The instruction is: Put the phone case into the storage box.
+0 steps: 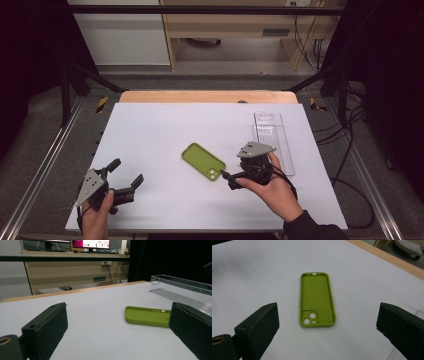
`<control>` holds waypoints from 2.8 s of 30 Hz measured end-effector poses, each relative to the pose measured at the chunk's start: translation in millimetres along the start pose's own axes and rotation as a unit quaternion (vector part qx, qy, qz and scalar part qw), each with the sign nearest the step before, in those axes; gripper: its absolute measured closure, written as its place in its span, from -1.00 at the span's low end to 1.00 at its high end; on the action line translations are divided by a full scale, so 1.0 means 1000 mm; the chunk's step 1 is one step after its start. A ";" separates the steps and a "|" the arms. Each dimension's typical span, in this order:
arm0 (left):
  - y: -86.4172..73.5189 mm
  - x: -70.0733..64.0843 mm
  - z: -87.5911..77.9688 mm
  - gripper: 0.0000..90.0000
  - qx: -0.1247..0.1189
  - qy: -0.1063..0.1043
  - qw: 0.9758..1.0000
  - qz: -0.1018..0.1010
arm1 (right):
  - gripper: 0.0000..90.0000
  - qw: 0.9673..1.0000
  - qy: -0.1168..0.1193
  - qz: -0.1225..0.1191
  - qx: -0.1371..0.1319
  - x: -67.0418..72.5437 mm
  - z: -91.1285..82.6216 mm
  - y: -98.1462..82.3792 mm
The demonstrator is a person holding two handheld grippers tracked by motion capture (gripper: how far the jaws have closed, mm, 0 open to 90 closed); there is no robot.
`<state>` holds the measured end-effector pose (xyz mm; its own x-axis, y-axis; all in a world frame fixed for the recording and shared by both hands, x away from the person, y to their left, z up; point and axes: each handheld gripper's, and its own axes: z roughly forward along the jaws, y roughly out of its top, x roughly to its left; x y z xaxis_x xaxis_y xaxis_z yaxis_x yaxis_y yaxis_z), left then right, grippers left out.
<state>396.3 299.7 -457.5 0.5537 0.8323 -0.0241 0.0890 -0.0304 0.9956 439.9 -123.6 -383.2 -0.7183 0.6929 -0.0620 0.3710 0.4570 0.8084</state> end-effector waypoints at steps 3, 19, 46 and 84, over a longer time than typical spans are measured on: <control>0.000 0.000 0.000 -0.96 0.000 0.000 1.000 0.000 | -0.89 1.000 0.004 -0.003 0.007 0.003 0.005 0.001; 0.000 0.001 0.000 -0.96 -0.001 0.000 1.000 -0.002 | -0.78 1.000 0.020 -0.008 0.020 0.010 0.039 0.002; 0.000 0.001 0.001 -0.96 0.001 -0.002 1.000 0.000 | 0.98 0.996 0.021 -0.029 0.080 0.014 0.103 -0.023; -0.001 -0.002 0.003 -0.96 0.010 -0.010 1.000 0.008 | 0.24 0.995 0.031 -0.002 0.099 0.021 0.057 -0.055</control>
<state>398.2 296.4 -458.5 0.5712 0.8208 -0.0098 0.0959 -0.0549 0.9939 437.8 -102.3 -461.9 -0.7524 0.6583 -0.0247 0.4721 0.5650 0.6767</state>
